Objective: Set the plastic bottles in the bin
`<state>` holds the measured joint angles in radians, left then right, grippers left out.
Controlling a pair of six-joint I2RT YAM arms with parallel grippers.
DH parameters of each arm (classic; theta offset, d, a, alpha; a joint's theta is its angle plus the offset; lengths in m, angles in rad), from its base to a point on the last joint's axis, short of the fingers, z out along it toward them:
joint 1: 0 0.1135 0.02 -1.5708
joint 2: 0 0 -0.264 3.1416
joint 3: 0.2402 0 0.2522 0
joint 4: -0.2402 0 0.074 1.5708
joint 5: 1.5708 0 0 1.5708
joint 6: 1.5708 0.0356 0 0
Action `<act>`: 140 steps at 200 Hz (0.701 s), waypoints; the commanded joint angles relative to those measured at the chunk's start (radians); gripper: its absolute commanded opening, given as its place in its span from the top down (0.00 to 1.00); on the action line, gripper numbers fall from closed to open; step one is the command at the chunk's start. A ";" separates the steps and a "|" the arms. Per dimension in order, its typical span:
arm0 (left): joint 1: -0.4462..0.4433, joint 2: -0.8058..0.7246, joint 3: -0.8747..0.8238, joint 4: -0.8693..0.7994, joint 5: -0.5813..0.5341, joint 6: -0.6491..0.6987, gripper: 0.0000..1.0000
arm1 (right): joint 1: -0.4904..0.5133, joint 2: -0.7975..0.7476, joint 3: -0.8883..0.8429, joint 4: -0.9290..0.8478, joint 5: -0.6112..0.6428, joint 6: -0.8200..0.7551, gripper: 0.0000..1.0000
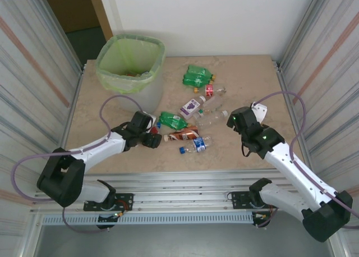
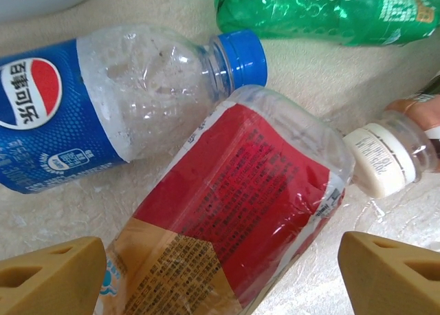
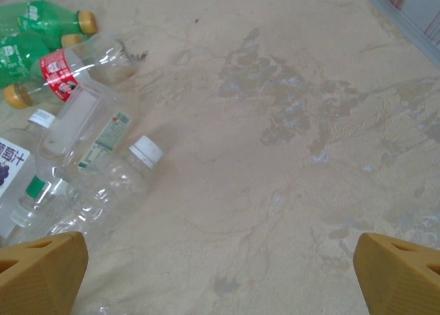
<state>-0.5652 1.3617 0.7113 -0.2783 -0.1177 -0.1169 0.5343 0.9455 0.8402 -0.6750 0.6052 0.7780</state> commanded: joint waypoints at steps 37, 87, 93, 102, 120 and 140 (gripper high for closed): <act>-0.007 0.024 0.001 0.020 0.009 -0.083 0.19 | -0.020 -0.005 -0.018 -0.019 0.008 0.027 0.02; -0.015 0.035 -0.023 0.040 0.006 -0.119 0.24 | -0.025 0.003 -0.023 -0.006 -0.003 0.027 0.02; -0.019 0.037 -0.023 0.039 0.006 -0.120 0.24 | -0.026 0.005 -0.023 -0.008 -0.005 0.028 0.02; -0.020 0.043 -0.021 0.037 0.002 -0.125 0.24 | -0.027 0.006 -0.023 -0.007 -0.005 0.027 0.02; -0.023 0.055 -0.025 0.039 -0.005 -0.131 0.18 | -0.027 0.007 -0.027 -0.006 -0.008 0.029 0.02; -0.024 0.069 -0.023 0.043 -0.010 -0.135 0.16 | -0.028 0.008 -0.033 -0.003 -0.012 0.030 0.02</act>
<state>-0.5831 1.4128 0.6960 -0.2440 -0.1150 -0.2295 0.5144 0.9493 0.8257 -0.6819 0.5972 0.7784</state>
